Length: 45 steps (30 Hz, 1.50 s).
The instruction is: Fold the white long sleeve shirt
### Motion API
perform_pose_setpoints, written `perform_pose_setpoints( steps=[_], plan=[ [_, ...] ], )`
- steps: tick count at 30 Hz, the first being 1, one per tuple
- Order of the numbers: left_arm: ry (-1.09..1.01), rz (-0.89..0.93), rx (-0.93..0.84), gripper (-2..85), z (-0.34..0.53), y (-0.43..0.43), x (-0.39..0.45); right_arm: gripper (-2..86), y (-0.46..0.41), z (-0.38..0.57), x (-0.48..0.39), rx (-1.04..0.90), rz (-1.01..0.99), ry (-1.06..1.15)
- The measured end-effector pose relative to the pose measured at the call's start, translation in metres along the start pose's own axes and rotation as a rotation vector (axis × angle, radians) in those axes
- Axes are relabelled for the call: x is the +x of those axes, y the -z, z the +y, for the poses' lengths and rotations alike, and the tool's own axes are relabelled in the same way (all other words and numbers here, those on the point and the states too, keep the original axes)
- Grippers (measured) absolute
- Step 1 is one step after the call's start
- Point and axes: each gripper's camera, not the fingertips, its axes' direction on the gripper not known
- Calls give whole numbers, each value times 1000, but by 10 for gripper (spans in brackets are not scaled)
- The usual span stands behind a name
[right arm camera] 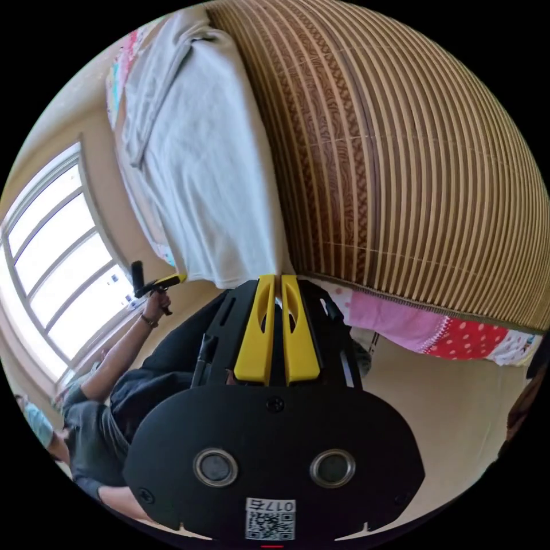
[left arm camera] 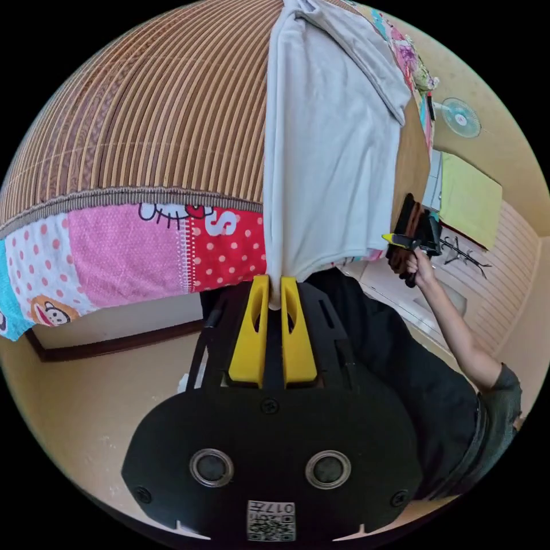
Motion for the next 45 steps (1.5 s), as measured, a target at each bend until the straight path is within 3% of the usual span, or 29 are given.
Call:
perform_pose_setpoints(
  steps=[5, 8, 12, 18, 24, 31, 33, 38, 43, 45],
  plan=[
    [6, 615, -57, 40, 45, 40, -57, 25, 55, 69, 43, 25, -686, 246],
    [-48, 936, -82, 40, 79, 51, -70, 24, 75, 111, 48, 54, -904, 396],
    [-194, 1163, -68, 40, 105, 66, -55, 24, 85, 134, 42, 32, -1069, 514],
    [-255, 1121, 254, 40, 51, 106, -42, 21, 118, 80, 56, 220, -1003, 405],
    [-84, 996, 533, 40, -77, 128, -23, 18, 163, -30, 66, 468, -980, 214],
    [53, 548, 650, 108, -173, 145, 19, 13, 211, -98, 52, 789, -861, 20],
    [119, 446, 610, 140, -175, 126, 14, 13, 215, -105, 44, 757, -726, -1],
    [204, 240, 398, 172, -153, 22, -5, 18, 165, -137, 17, 396, -420, 94],
    [175, 318, 326, 110, -147, -50, -3, 29, 97, -159, -35, 151, -266, 229],
    [123, 342, 391, 63, -145, -54, 16, 40, 76, -170, -70, 67, -205, 304]
  ],
)
